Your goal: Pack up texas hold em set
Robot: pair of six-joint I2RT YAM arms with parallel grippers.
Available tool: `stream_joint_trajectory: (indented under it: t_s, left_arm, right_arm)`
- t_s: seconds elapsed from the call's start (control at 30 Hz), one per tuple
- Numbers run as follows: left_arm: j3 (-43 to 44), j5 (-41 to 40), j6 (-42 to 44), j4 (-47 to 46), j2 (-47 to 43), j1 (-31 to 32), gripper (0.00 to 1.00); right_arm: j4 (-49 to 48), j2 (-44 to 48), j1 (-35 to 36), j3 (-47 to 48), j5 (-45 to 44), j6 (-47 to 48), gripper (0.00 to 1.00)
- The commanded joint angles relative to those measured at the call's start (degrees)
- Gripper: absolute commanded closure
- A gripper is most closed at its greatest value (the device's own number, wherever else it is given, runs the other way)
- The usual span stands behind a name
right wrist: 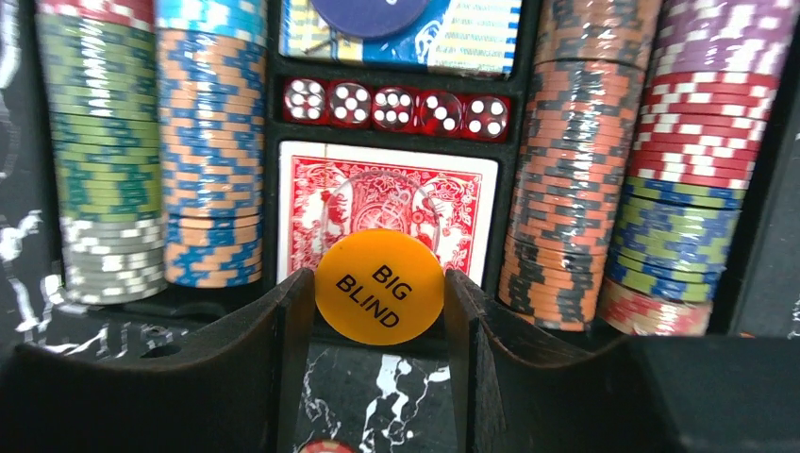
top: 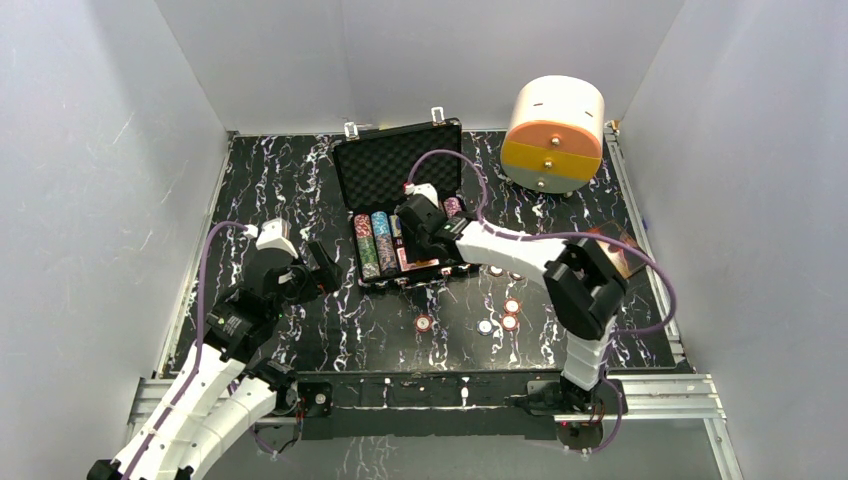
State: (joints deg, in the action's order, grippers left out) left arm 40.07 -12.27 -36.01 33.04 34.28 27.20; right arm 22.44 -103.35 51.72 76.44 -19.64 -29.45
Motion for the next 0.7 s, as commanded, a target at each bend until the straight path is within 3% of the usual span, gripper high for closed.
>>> stream_joint_trajectory:
  t_s: [0.0,0.47,0.67]
  left_arm:
    - [-0.58,-0.65,-0.18,-0.74,-0.61,0.22,0.02]
    - [-0.52,-0.88,0.11,-0.83,-0.7,0.21,0.02]
    - [-0.6,-1.0,-0.02,-0.92,-0.99,0.22,0.02]
  right_arm:
    - [-0.51,-3.31,0.0,4.39,-0.99,1.5,0.5]
    - [-0.49,-7.88,0.04,7.09,-0.54,2.59,0.48]
    - [1.01,-7.51,0.04,8.11,1.81,2.56,0.34]
